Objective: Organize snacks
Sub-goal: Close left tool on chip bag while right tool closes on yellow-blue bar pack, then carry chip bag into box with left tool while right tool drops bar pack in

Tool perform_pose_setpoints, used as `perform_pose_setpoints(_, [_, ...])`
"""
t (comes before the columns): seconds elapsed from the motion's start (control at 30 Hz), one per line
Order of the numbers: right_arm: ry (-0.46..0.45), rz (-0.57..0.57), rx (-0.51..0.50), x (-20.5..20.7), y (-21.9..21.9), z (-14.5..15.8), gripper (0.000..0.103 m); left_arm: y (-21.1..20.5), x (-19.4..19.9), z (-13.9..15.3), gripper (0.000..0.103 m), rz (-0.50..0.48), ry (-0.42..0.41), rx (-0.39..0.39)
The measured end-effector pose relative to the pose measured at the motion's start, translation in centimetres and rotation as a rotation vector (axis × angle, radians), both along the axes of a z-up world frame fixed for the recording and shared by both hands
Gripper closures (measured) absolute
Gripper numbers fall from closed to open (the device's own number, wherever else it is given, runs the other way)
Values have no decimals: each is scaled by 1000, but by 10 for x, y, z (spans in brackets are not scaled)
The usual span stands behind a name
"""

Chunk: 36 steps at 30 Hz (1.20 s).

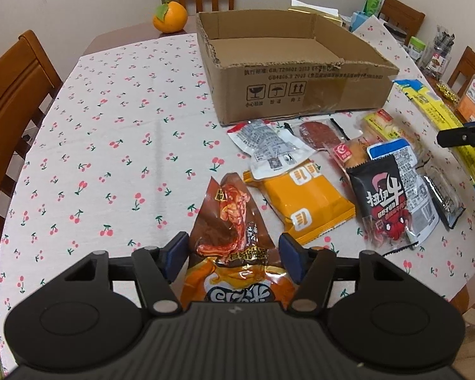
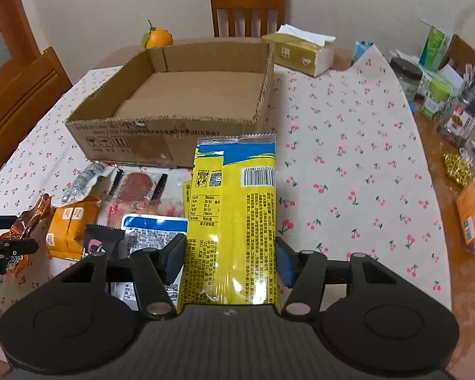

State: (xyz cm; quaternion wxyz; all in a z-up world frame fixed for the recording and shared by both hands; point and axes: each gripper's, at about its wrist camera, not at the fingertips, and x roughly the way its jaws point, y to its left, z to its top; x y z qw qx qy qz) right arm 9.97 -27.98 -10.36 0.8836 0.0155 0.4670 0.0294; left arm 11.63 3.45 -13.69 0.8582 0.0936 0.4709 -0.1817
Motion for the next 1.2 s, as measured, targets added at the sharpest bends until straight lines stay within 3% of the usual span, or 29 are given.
perform_pose_setpoints(0.27, [-7,12,-17,1,4,7,40,2,2,-12,39,14,14,17])
perform_pose_setpoints(0.53, [-11,3,-16,0,6,11,40,4,6,-21,36,111,9,-9])
perform_pose_setpoints(0.7, [-21,6,-20,2,6,14,40,4,8,-20,44,150,11,-31])
perform_pose_setpoints(1.03, [-5,42,-45,7,13,28,40,11,10,4,48,125,37,-27])
perform_pose_setpoints(1.2, [-6,69,-47,10,19,41,40,12,15,33,48,95,77,-67])
